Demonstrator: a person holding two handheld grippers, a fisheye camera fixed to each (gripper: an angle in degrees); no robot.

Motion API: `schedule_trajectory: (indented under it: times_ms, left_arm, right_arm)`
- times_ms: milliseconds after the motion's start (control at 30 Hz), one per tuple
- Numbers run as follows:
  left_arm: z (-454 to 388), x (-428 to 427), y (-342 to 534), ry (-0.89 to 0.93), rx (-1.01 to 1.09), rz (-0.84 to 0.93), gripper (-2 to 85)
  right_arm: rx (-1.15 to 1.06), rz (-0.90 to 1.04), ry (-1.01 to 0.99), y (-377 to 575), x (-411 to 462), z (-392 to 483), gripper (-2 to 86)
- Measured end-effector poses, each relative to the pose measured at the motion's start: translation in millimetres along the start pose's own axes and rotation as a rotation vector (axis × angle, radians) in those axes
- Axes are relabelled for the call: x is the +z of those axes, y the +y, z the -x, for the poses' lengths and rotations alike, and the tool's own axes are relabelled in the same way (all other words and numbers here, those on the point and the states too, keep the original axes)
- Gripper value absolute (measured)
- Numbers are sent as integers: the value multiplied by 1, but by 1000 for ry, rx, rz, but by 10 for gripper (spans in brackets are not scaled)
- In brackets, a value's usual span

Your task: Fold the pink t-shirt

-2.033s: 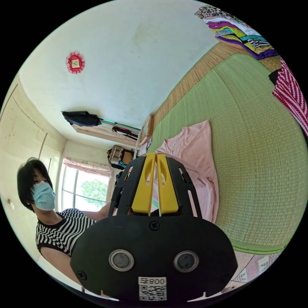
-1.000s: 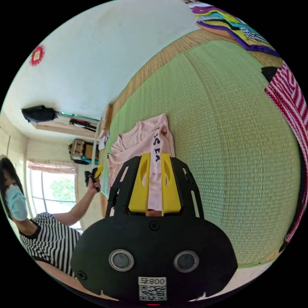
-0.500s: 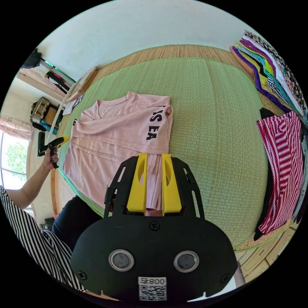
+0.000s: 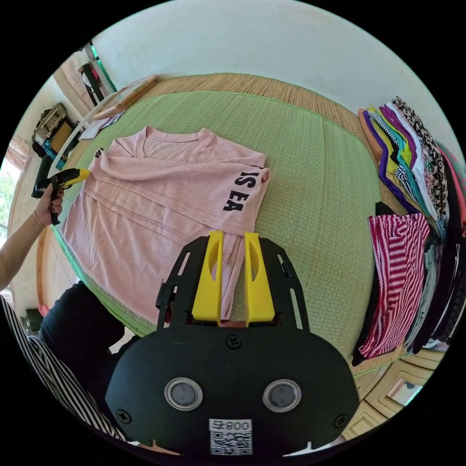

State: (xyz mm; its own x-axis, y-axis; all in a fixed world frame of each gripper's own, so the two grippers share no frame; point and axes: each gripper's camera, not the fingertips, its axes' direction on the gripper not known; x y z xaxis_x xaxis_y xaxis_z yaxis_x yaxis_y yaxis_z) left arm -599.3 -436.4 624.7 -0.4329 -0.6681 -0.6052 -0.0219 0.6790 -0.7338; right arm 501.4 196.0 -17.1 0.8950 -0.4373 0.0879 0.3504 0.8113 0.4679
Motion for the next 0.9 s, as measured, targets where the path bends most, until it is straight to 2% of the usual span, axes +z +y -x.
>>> schedule_trajectory:
  times_ms: [367, 700, 900]
  left_arm:
    - [23, -7, -8, 87, -109, -61, 3]
    - [29, -23, -7, 166, -117, -105, 0]
    - [25, -43, -9, 210, -84, -158, 2]
  right_arm:
    - [-94, 40, 99, -4, 21, 52, 30]
    - [-103, 30, 94, 3, 15, 72, 4]
    - [-95, -42, 41, 4, -15, 72, 2]
